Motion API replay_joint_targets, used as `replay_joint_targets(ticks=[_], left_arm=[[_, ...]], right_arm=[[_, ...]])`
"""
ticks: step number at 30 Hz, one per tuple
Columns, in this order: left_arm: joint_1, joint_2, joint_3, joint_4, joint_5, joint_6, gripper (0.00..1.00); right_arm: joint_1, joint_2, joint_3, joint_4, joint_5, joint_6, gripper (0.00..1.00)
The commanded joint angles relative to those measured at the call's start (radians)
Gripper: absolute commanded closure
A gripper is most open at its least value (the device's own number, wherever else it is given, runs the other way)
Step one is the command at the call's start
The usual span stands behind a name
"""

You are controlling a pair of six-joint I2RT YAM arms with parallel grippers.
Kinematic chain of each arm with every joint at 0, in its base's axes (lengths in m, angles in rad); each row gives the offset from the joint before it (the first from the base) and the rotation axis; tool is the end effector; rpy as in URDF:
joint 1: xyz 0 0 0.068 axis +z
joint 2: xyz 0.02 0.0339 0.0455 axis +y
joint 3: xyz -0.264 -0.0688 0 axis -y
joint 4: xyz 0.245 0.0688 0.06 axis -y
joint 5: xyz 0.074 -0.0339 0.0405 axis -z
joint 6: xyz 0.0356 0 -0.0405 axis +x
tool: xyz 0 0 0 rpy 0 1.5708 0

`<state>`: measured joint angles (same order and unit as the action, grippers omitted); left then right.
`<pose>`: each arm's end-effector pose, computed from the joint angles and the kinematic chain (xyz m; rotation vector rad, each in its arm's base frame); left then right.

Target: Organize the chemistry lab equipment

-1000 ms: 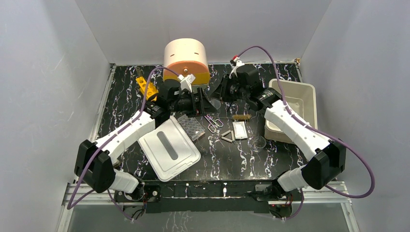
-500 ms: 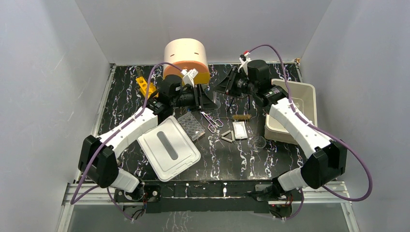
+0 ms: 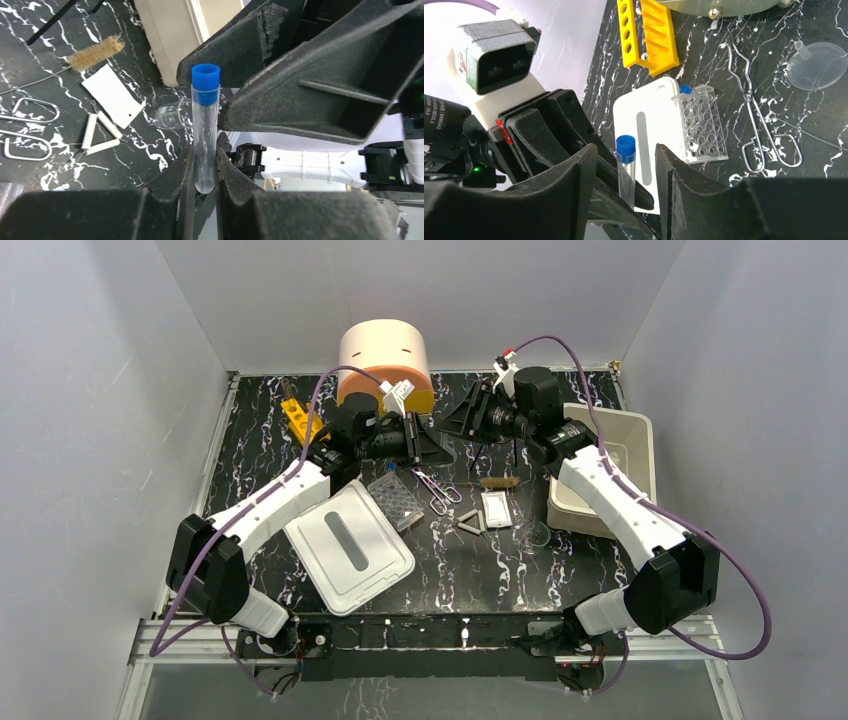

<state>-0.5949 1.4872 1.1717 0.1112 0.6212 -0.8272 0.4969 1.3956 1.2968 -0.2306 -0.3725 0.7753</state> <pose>0.2785 -0.2135 0.3367 0.2815 2.0055 -1.5175 0.2796 0.1664 0.3743 0.0109 2.0692 1.1819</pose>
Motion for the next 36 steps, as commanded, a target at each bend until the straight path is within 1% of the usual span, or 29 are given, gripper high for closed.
replay_joint_targets(ticks=[1,3,6,8,11,14,17,19,20,24,27,32,36], left_arm=[[0.001,-0.045,0.051,-0.084,-0.017,0.105,1.0],[0.001,-0.044,0.091,-0.164,-0.032,0.186,1.0],[0.001,-0.04,0.131,-0.231,-0.012,0.318,1.0],[0.004,-0.031,0.15,-0.274,0.046,0.423,1.0],[0.013,-0.003,0.2,-0.357,0.073,0.531,1.0],[0.014,0.029,0.258,-0.441,0.079,0.604,1.0],[0.014,0.034,0.274,-0.47,0.083,0.64,1.0],[0.014,0.037,0.283,-0.492,0.093,0.661,1.0],[0.014,0.038,0.285,-0.509,0.092,0.672,1.0],[0.014,0.035,0.282,-0.568,0.079,0.712,1.0],[0.014,0.03,0.275,-0.575,0.081,0.72,1.0],[0.014,0.036,0.282,-0.574,0.081,0.724,1.0],[0.017,0.038,0.284,-0.574,0.075,0.724,1.0]], right_arm=[[-0.006,-0.02,0.058,-0.054,-0.017,-0.104,0.41],[-0.009,0.001,0.107,-0.139,-0.032,-0.144,0.38],[-0.008,0.037,0.166,-0.233,-0.065,-0.166,0.38],[-0.009,0.061,0.199,-0.273,-0.092,-0.155,0.38],[-0.008,0.099,0.255,-0.334,-0.125,-0.125,0.38],[-0.009,0.112,0.262,-0.354,-0.124,-0.094,0.39],[-0.008,0.109,0.255,-0.344,-0.124,-0.066,0.46],[-0.01,0.102,0.246,-0.319,-0.142,-0.056,0.53],[-0.009,0.097,0.241,-0.31,-0.146,-0.049,0.55],[-0.01,0.085,0.242,-0.31,-0.16,-0.033,0.56],[-0.011,0.086,0.241,-0.315,-0.172,-0.024,0.57],[-0.011,0.104,0.236,-0.334,-0.182,-0.021,0.67],[-0.012,0.099,0.231,-0.341,-0.177,-0.023,0.7]])
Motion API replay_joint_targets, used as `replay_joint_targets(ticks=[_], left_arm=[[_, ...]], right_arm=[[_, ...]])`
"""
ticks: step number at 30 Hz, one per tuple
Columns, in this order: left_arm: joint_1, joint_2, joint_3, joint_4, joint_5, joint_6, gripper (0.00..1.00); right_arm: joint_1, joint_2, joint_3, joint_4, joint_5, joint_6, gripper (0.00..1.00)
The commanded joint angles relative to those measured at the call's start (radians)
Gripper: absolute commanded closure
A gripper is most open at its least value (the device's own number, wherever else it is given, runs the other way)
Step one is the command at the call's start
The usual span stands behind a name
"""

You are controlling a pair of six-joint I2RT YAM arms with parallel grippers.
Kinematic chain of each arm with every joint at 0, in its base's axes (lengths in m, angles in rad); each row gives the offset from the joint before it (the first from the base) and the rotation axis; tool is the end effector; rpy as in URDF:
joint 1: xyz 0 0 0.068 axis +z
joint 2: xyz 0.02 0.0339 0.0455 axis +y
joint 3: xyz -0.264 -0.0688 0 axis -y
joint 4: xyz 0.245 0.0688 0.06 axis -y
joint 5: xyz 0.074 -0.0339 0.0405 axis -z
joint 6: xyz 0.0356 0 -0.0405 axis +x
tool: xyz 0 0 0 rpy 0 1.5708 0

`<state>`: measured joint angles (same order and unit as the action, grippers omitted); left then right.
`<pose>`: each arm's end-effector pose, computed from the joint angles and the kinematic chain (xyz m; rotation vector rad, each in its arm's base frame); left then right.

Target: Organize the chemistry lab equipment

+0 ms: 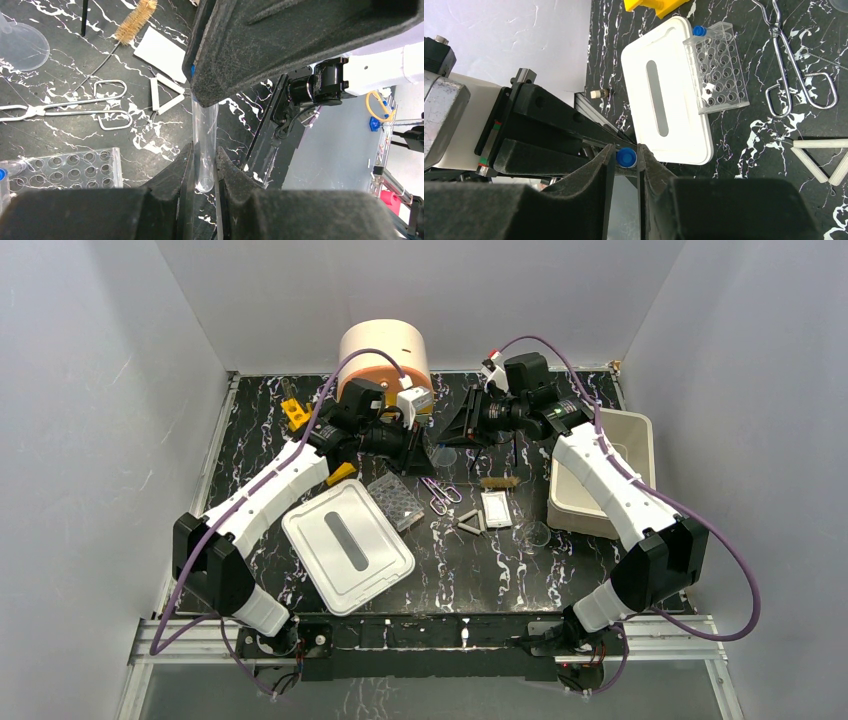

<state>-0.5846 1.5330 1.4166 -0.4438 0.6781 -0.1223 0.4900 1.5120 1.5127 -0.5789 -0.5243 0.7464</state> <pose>0.2766 -0.2099 0.3544 0.9054 2.0069 -1.1288 0.2892 0.1744 0.3799 -0.0377 2.3452 1.2360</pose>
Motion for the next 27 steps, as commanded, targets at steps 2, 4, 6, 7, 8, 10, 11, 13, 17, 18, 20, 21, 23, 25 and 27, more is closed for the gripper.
replay_joint_targets(ticks=[2,4,6,7,8,10,11,13,17,18,20,21,23,25,27], left_arm=[[0.006,-0.008,0.039,-0.02,0.017,0.019,1.0],[0.006,-0.008,0.039,-0.02,0.018,0.019,1.0],[0.006,-0.008,0.039,-0.017,0.023,0.019,1.0],[0.006,-0.008,0.039,-0.016,0.025,0.018,1.0],[0.006,-0.008,0.039,-0.015,0.027,0.018,1.0],[0.006,-0.007,0.039,-0.013,0.028,0.016,1.0],[0.006,-0.006,0.039,-0.012,0.03,0.015,1.0],[0.006,-0.006,0.04,-0.013,0.028,0.012,1.0],[0.008,-0.012,0.035,-0.012,0.014,0.0,0.94],[0.008,-0.013,0.036,-0.013,0.003,-0.008,0.78],[0.009,-0.018,0.03,-0.013,-0.033,-0.029,0.46],[0.009,-0.023,0.024,-0.013,-0.062,-0.039,0.36],[0.012,-0.043,-0.002,-0.008,-0.165,-0.069,0.19],[0.029,-0.075,-0.053,0.016,-0.231,-0.101,0.12],[0.065,-0.115,-0.097,0.049,-0.247,-0.151,0.08]], right_arm=[[-0.005,-0.016,0.014,0.004,-0.029,0.005,0.7],[-0.004,-0.015,0.007,0.005,-0.036,0.007,0.7],[-0.004,-0.013,0.002,0.007,-0.046,0.008,0.69],[-0.004,-0.012,0.0,0.007,-0.052,0.008,0.68],[-0.004,-0.01,0.0,0.008,-0.056,0.008,0.68],[-0.004,-0.012,-0.005,0.016,-0.065,0.01,0.69],[-0.005,-0.012,-0.006,0.018,-0.072,0.011,0.72],[-0.005,-0.012,-0.005,0.02,-0.083,0.014,0.74],[-0.004,-0.02,-0.013,0.024,-0.075,0.01,0.8],[-0.005,-0.023,-0.015,0.026,-0.068,0.005,0.8],[-0.005,-0.033,-0.024,0.041,-0.046,-0.015,0.8],[-0.003,-0.04,-0.029,0.046,-0.013,-0.038,0.8],[-0.003,-0.051,-0.036,0.053,0.055,-0.093,0.8],[-0.003,-0.054,-0.037,0.063,0.131,-0.139,0.8],[0.002,-0.05,-0.038,0.081,0.182,-0.18,0.79]])
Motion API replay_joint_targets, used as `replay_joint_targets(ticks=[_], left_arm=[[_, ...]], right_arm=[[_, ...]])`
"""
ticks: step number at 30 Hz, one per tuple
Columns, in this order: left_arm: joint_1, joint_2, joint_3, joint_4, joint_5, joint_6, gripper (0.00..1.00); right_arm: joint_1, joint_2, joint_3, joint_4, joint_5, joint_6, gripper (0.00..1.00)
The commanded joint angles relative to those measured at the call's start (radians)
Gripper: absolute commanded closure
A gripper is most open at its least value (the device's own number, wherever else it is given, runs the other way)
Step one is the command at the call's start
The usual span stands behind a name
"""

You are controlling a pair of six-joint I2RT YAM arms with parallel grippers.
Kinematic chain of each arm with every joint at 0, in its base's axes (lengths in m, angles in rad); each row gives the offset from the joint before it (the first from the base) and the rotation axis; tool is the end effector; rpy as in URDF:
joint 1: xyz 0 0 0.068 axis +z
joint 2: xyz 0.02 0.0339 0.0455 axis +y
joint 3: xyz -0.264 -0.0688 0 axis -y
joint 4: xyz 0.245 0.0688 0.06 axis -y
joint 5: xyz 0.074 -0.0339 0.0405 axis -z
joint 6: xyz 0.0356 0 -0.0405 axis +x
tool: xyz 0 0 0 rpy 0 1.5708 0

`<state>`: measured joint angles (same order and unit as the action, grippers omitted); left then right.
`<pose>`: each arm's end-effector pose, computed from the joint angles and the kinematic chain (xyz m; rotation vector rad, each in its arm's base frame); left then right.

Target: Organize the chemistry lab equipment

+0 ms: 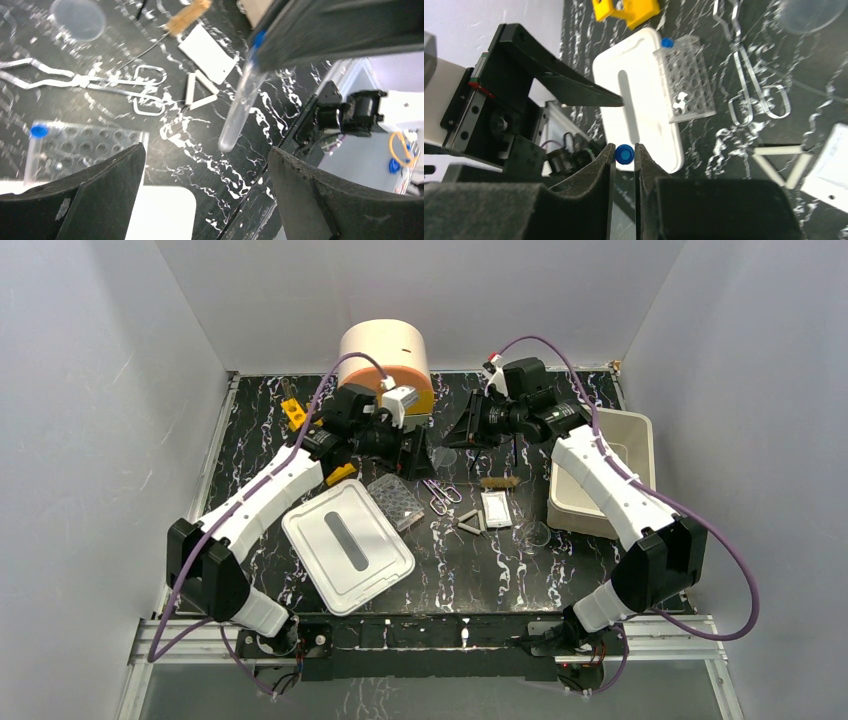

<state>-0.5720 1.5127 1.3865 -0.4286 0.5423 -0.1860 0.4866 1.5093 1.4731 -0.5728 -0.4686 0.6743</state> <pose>0.2794 -0.2017 0.3507 0.7499 2.0765 -1.0129 0.2908 0.1721 0.3676 -0.0706 2.3488 1.1326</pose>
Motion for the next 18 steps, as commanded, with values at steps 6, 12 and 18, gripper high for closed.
replay_joint_targets(ticks=[6,12,18], left_arm=[[0.171,-0.226,-0.162,0.087,-0.209,-0.242,0.05],[0.211,-0.357,-0.287,0.064,-0.461,-0.474,0.05],[0.218,-0.388,-0.301,-0.094,-0.596,-0.694,0.06]], right_arm=[[0.091,-0.028,-0.013,0.134,0.342,-0.254,0.79],[0.243,-0.029,-0.11,0.314,0.553,-0.366,0.8],[0.375,-0.062,-0.284,0.589,0.698,-0.458,0.8]])
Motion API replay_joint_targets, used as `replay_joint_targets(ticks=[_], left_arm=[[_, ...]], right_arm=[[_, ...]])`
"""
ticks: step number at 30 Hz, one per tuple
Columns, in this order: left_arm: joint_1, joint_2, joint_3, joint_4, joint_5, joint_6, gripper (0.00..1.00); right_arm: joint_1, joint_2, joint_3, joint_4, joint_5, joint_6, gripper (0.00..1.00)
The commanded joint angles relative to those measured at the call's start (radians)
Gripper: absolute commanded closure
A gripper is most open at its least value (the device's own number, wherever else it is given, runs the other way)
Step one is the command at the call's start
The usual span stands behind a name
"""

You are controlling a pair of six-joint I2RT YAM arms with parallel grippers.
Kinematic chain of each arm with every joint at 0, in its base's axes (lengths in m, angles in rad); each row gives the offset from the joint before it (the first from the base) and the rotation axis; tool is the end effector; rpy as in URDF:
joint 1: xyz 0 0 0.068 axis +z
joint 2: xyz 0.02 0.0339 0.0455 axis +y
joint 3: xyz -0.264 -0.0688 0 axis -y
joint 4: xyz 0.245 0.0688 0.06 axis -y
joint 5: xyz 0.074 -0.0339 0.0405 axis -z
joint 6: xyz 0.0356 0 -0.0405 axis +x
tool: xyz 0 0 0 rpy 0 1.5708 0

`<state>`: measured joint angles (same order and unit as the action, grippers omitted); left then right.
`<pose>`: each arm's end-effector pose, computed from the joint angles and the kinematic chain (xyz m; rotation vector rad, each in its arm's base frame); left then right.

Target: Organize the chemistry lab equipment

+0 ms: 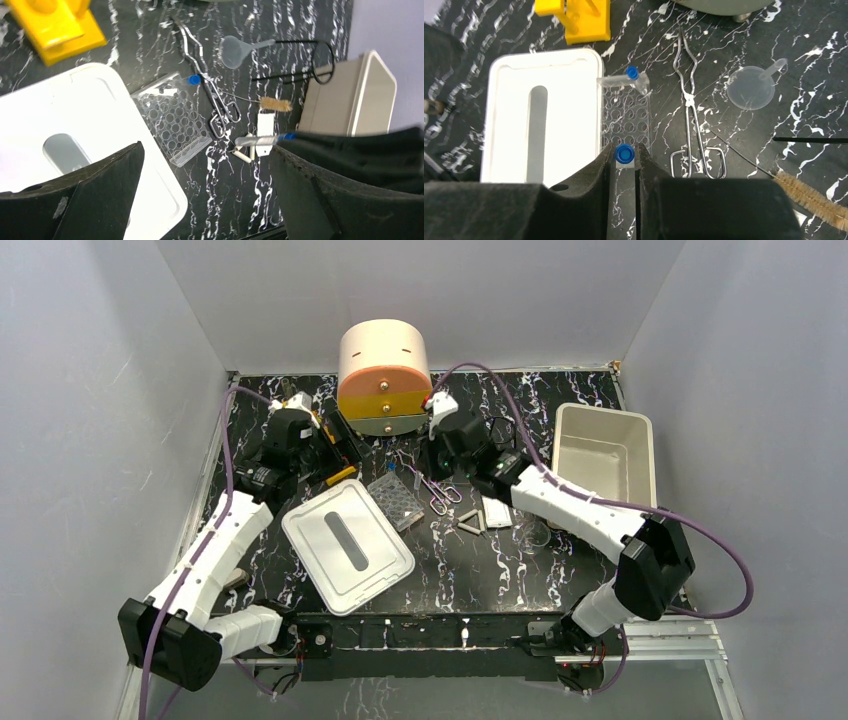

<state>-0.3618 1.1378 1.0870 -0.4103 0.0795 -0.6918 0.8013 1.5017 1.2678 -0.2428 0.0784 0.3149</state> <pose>0.2375 -0.0929 0.3519 -0.2955 2.0912 -0.7305 0.2464 0.2504 0.3282 -0.4574 2.0522 0.6080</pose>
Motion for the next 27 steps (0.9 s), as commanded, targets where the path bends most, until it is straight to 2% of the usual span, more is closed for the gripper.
replay_joint_targets(ticks=[1,7,18,27], left_arm=[[0.009,-0.011,0.001,-0.13,-0.143,-0.203,0.06],[0.044,0.017,0.007,-0.156,-0.084,-0.221,0.06],[0.137,0.039,-0.009,-0.169,0.067,-0.226,0.06],[0.184,0.03,-0.014,-0.229,0.13,-0.211,0.07]], right_arm=[[0.076,-0.052,-0.101,0.296,0.159,-0.113,0.8],[0.101,0.0,-0.2,0.48,0.174,-0.13,0.81],[0.111,0.104,-0.213,0.636,0.145,-0.171,0.81],[0.12,0.167,-0.234,0.722,0.137,-0.224,0.8]])
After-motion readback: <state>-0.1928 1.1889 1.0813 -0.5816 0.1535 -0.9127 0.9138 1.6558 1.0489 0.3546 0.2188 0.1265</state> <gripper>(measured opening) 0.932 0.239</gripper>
